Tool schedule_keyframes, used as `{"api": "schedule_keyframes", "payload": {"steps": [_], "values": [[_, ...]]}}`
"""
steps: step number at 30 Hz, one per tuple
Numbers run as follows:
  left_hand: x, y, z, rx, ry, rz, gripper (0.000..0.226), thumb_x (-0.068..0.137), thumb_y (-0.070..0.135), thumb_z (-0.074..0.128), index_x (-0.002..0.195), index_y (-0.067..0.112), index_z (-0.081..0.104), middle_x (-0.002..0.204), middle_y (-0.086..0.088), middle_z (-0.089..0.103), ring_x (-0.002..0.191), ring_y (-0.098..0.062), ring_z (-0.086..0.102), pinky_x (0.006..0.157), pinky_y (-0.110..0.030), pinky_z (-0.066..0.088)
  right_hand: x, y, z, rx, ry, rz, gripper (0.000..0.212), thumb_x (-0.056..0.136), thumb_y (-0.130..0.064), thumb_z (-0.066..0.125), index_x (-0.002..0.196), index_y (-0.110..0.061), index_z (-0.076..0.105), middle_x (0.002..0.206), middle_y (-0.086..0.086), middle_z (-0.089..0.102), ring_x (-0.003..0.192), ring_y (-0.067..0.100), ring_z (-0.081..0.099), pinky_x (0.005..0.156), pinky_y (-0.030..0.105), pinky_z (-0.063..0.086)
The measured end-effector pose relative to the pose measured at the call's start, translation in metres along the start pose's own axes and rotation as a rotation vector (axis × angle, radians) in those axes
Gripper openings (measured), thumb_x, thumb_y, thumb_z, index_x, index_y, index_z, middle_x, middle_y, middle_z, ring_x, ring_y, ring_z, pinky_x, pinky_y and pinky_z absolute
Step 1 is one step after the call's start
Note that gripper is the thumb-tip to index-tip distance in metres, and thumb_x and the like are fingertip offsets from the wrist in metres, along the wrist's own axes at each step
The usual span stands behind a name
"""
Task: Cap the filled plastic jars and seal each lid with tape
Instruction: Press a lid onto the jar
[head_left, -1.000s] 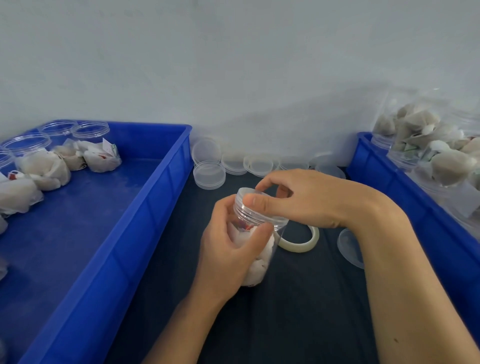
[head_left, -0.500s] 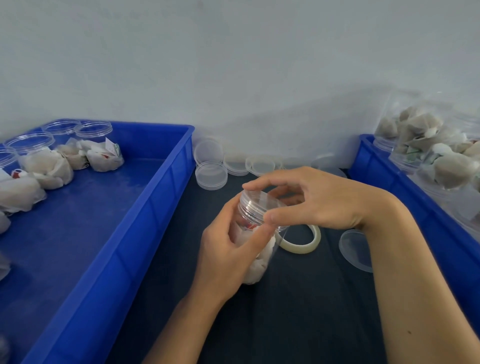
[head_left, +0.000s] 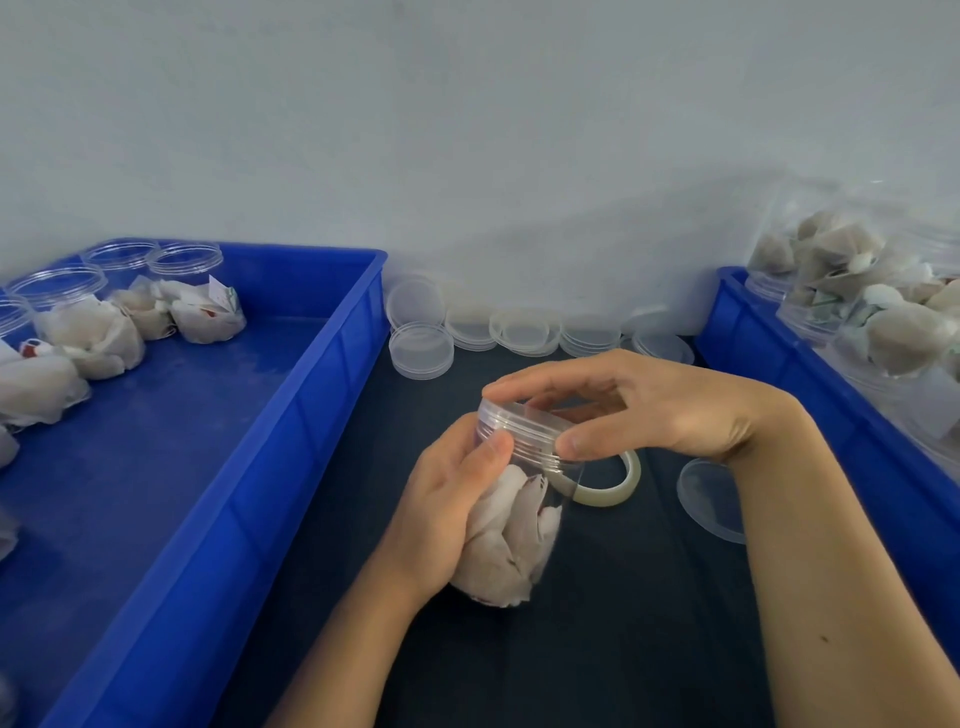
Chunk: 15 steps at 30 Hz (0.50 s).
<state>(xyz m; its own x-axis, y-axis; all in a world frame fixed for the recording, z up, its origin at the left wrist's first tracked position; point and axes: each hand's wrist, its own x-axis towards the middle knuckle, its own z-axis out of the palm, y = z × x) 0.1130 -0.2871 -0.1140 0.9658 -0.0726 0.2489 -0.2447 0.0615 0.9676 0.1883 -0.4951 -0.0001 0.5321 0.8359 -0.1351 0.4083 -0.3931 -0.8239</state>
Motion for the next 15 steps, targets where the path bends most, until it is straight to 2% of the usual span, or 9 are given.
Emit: {"api": "schedule_keyframes", "payload": {"steps": [4, 6, 9, 12, 14, 15], "values": [[-0.002, 0.004, 0.005, 0.118, 0.049, 0.076, 0.041, 0.097, 0.063, 0.062, 0.125, 0.033, 0.07, 0.117, 0.0, 0.075, 0.111, -0.023, 0.071, 0.094, -0.033, 0.057, 0.002, -0.008, 0.003, -0.127, 0.088, 0.07, 0.05, 0.09, -0.05, 0.079, 0.135, -0.057, 0.061, 0.134, -0.027, 0.062, 0.113, 0.01, 0.067, 0.104, 0.042, 0.054], [-0.003, 0.006, 0.007, 0.173, 0.076, 0.127, 0.037, 0.097, 0.061, 0.064, 0.125, 0.038, 0.068, 0.115, 0.004, 0.075, 0.109, -0.021, 0.071, 0.09, -0.028, 0.057, 0.004, -0.012, 0.005, -0.17, 0.11, 0.107, 0.05, 0.086, -0.06, 0.078, 0.132, -0.062, 0.059, 0.127, -0.032, 0.06, 0.101, 0.007, 0.068, 0.097, 0.037, 0.056], [-0.004, 0.006, 0.009, 0.211, 0.082, 0.185, 0.034, 0.097, 0.053, 0.068, 0.127, 0.038, 0.066, 0.117, 0.006, 0.075, 0.111, -0.019, 0.072, 0.088, -0.02, 0.055, 0.005, -0.018, 0.006, -0.217, 0.114, 0.122, 0.053, 0.078, -0.071, 0.074, 0.127, -0.063, 0.058, 0.121, -0.035, 0.058, 0.094, 0.002, 0.066, 0.086, 0.028, 0.053], [-0.005, 0.008, 0.007, 0.215, 0.077, 0.148, 0.033, 0.096, 0.058, 0.067, 0.123, 0.041, 0.069, 0.111, 0.006, 0.076, 0.105, -0.017, 0.073, 0.084, -0.022, 0.055, 0.003, -0.019, 0.006, -0.222, 0.103, 0.11, 0.048, 0.087, -0.06, 0.077, 0.13, -0.061, 0.058, 0.124, -0.034, 0.058, 0.1, 0.005, 0.067, 0.095, 0.036, 0.057], [-0.004, 0.008, 0.003, 0.212, 0.063, 0.089, 0.033, 0.096, 0.059, 0.064, 0.118, 0.037, 0.073, 0.105, 0.002, 0.077, 0.097, -0.016, 0.073, 0.081, -0.031, 0.057, -0.002, -0.017, 0.004, -0.151, 0.067, 0.074, 0.049, 0.092, -0.044, 0.08, 0.136, -0.056, 0.06, 0.131, -0.03, 0.059, 0.113, 0.009, 0.066, 0.104, 0.042, 0.055], [-0.003, 0.008, 0.002, 0.175, 0.037, 0.054, 0.035, 0.096, 0.058, 0.061, 0.114, 0.032, 0.075, 0.103, -0.003, 0.077, 0.096, -0.021, 0.073, 0.082, -0.037, 0.058, -0.005, -0.016, 0.003, -0.113, 0.044, 0.038, 0.051, 0.094, -0.034, 0.081, 0.138, -0.051, 0.062, 0.135, -0.026, 0.059, 0.119, 0.012, 0.065, 0.107, 0.043, 0.054]]}}
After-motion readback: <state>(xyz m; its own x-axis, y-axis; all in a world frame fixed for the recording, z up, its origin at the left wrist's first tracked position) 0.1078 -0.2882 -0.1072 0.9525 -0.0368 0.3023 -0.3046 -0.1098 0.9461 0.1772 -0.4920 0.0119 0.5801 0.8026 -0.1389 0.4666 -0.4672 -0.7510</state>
